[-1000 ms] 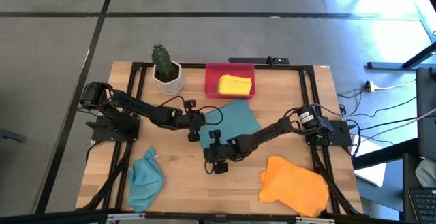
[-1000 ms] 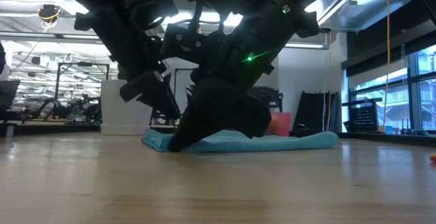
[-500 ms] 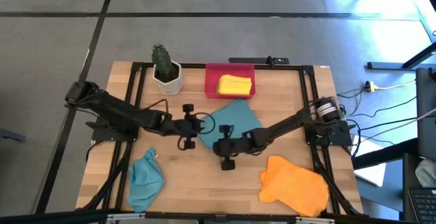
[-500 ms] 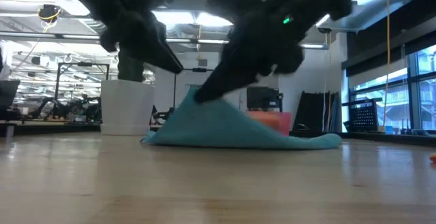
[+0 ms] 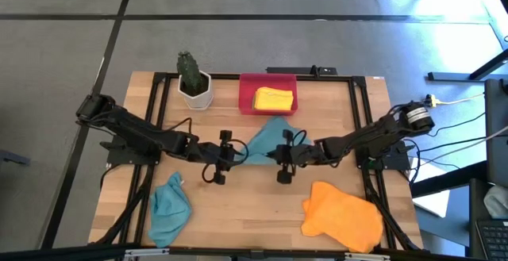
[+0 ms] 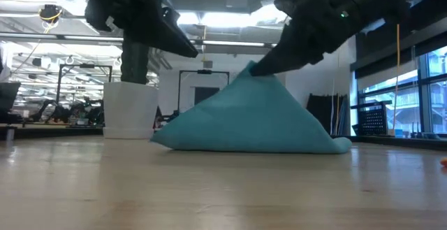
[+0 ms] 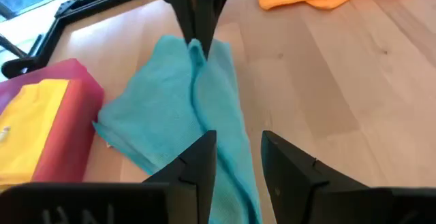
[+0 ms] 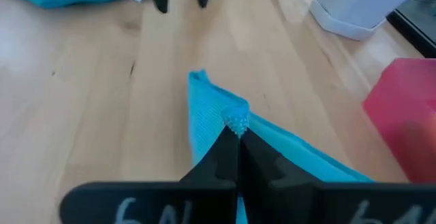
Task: Fold microfiber towels
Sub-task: Fold the top blue microfiber cloth
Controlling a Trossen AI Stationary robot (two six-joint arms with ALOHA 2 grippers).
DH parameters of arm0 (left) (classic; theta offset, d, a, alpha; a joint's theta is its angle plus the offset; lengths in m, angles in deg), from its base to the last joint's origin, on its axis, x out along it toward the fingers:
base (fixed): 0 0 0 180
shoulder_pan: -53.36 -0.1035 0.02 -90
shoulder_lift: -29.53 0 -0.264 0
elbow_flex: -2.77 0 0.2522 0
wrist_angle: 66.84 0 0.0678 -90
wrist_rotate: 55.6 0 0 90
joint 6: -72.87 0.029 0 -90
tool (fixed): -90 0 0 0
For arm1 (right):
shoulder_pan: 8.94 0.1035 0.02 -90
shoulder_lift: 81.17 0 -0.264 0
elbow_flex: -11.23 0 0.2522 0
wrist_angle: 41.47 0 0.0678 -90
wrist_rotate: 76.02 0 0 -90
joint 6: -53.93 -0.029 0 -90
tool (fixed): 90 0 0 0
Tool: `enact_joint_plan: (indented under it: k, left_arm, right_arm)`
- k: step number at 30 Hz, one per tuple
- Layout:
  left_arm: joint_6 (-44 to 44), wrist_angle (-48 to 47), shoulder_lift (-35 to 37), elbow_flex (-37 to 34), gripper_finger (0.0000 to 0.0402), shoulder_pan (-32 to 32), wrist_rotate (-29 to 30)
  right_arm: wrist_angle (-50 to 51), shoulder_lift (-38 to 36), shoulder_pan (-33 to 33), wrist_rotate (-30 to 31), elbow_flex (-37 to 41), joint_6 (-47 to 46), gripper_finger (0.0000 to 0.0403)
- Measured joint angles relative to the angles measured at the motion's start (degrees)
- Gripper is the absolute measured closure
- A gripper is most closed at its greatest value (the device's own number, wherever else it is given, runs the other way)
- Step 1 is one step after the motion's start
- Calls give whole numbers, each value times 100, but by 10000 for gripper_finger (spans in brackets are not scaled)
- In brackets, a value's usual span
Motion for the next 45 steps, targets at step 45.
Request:
enact_joint_plan:
  k: [45]
  left_arm:
    - [-1568,-306,-1497,-247,200,-878,-1046]
  right_arm:
    - [-1,-43,-12,42,52,-23,394]
